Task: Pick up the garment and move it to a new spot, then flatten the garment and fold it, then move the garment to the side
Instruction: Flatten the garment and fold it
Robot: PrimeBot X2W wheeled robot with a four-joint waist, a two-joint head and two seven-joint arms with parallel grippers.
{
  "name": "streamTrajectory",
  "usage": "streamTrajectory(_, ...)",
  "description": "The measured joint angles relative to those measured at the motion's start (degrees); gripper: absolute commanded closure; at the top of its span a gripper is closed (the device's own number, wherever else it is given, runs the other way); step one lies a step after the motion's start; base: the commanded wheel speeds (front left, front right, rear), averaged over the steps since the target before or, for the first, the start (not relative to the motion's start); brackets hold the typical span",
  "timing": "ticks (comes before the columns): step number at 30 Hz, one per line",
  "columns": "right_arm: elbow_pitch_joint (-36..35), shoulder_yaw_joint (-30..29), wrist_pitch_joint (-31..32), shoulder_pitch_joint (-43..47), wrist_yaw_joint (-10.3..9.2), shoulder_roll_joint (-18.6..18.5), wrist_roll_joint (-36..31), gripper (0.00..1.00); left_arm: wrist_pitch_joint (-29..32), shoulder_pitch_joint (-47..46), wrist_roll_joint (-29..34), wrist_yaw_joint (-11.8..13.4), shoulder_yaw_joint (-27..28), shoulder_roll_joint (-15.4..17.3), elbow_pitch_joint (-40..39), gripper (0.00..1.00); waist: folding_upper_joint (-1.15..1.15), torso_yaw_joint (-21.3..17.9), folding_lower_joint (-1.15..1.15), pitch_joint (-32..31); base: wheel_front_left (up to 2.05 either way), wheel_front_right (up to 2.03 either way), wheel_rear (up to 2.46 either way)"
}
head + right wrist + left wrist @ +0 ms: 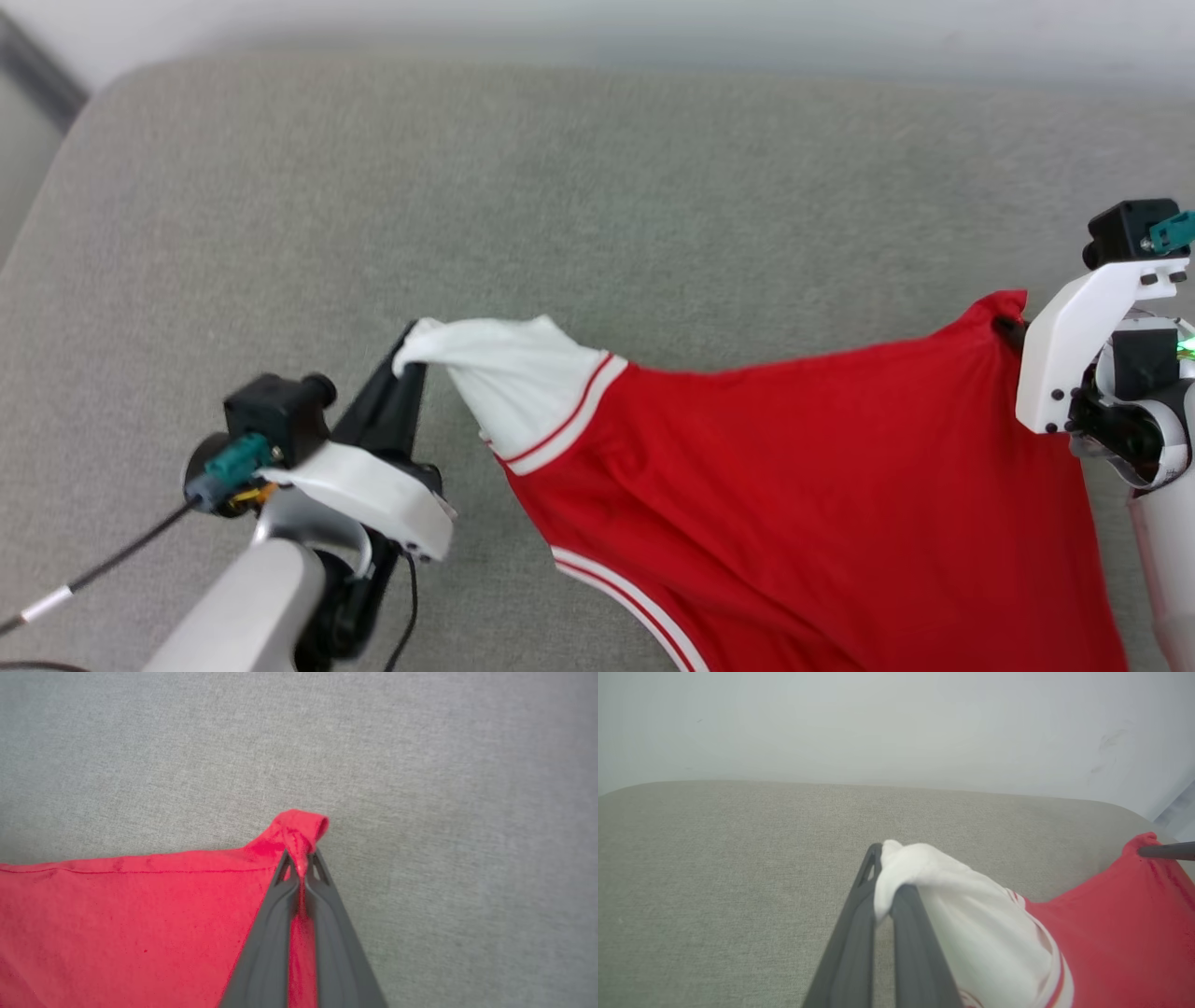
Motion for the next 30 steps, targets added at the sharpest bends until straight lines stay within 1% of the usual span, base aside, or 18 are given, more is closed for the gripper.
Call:
streamTrajectory(2, 1.5, -0.4, -2.3, -0.5, -0.01, 0.5, -0.9, 1.00, 0.5, -1.4, -1.1, -0.6, 1.1, 0.1, 1.1, 1.00, 0.00, -0.8, 0.00, -2.0, 0.00, 0.00, 0.00)
streamTrajectory(5, 3.3, -1.2, -6.1, -1.9, -0.01, 1.6, -2.5, 1.00, 1.7, -4.6, -4.5, -2.6, 2.9, -0.1, 3.9, 1.00, 0.00, -2.2, 0.00, -4.8, 0.00, 0.00, 0.00)
streamTrajectory(8, 5.3, -2.0, -9.2, -4.2, 0.00, 2.9, -3.6, 1.00, 2.7, -9.6, -6.0, -4.0, 4.4, 0.1, 8.6, 1.00, 0.00, -3.9, 0.00, -7.3, 0.00, 0.00, 0.00)
streamTrajectory(13, 8.9, -3.7, -14.3, -9.0, -0.01, 3.9, -7.4, 1.00, 4.3, -18.2, -6.0, -5.8, 4.6, -0.2, 17.4, 1.00, 0.00, -6.7, -0.01, -10.0, 0.00, 0.00, 0.00)
streamTrajectory(16, 10.6, -4.6, -16.4, -12.5, 0.00, 4.8, -8.7, 1.00, 4.7, -24.1, -5.4, -6.8, 4.6, -0.5, 21.8, 1.00, 0.00, -8.1, -0.01, -10.4, 0.00, 0.00, 0.00)
streamTrajectory(19, 11.8, -5.7, -18.2, -16.8, 0.00, 4.9, -10.0, 1.00, 4.8, -31.5, -4.7, -7.8, 4.7, -1.0, 25.7, 1.00, 0.00, -8.7, -0.01, -9.1, 0.00, 0.00, 0.00)
streamTrajectory(23, 12.4, -7.2, -19.9, -23.6, 0.00, 5.0, -10.9, 1.00, 5.4, -41.5, -3.5, -8.7, 5.0, -1.1, 29.8, 1.00, 0.00, -8.7, -0.01, -5.7, 0.00, 0.00, 0.00)
streamTrajectory(26, 11.7, -8.3, -21.0, -30.6, 0.00, 5.1, -11.8, 1.00, 5.4, -50.5, -2.3, -8.9, 5.4, -0.6, 31.2, 1.00, 0.00, -8.8, -0.01, -1.9, 0.00, 0.00, 0.00)
streamTrajectory(30, 11.3, -8.6, -22.6, -38.1, 0.00, 5.7, -12.9, 1.00, 5.8, -60.0, -0.2, -9.5, 5.4, 0.5, 33.2, 1.00, 0.00, -9.1, 0.00, 3.7, 0.00, 0.00, 0.00)
